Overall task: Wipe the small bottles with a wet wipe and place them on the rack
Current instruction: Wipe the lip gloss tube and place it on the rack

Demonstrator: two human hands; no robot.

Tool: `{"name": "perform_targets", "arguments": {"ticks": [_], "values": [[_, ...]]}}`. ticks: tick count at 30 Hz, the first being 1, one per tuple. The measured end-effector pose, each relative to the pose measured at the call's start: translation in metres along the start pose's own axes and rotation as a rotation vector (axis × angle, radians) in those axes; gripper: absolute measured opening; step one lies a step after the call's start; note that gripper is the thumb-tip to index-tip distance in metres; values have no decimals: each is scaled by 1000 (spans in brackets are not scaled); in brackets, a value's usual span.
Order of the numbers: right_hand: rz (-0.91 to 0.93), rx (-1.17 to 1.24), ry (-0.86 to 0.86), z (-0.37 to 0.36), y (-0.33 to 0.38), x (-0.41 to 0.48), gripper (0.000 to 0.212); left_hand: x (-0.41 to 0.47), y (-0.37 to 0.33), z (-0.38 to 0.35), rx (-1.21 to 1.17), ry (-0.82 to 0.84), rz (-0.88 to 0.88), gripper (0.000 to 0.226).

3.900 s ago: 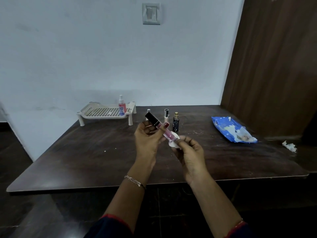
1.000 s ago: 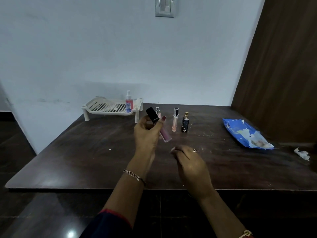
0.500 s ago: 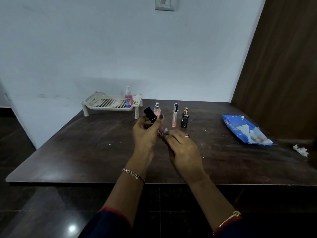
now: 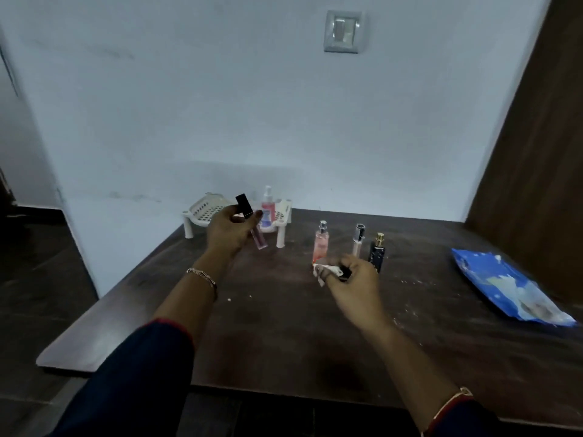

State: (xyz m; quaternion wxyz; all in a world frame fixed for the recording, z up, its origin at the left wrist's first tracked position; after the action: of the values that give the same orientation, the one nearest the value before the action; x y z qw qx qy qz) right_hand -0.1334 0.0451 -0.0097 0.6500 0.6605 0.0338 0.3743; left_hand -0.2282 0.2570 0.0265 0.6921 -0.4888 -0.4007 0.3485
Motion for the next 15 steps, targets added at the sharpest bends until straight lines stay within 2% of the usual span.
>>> {"name": "perform_targets", "arguments": {"ticks": [4,10,15], "values": [[-29,37,73,-29,-3,31,19,55,-1,10,132,-8,-34,45],[-55,127,104,-60,-20,69,12,114,19,2,157,-23,-20,43],[-61,159,133,-72,-42,83,4,141,39,-15,291,49,-50,42]]}}
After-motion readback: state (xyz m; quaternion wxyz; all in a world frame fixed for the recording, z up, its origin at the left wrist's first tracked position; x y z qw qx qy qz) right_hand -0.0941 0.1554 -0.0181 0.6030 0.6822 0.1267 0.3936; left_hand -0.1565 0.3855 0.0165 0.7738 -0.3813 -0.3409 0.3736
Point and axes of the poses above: each hand's wrist, its own x-axis towards the middle knuckle, its own z-axis out of the back of the hand, y = z × x, the point moved 2 cm from there along x, towards the middle knuckle, and after that the axes turned 8 degrees about x, right-handed, at the moved point
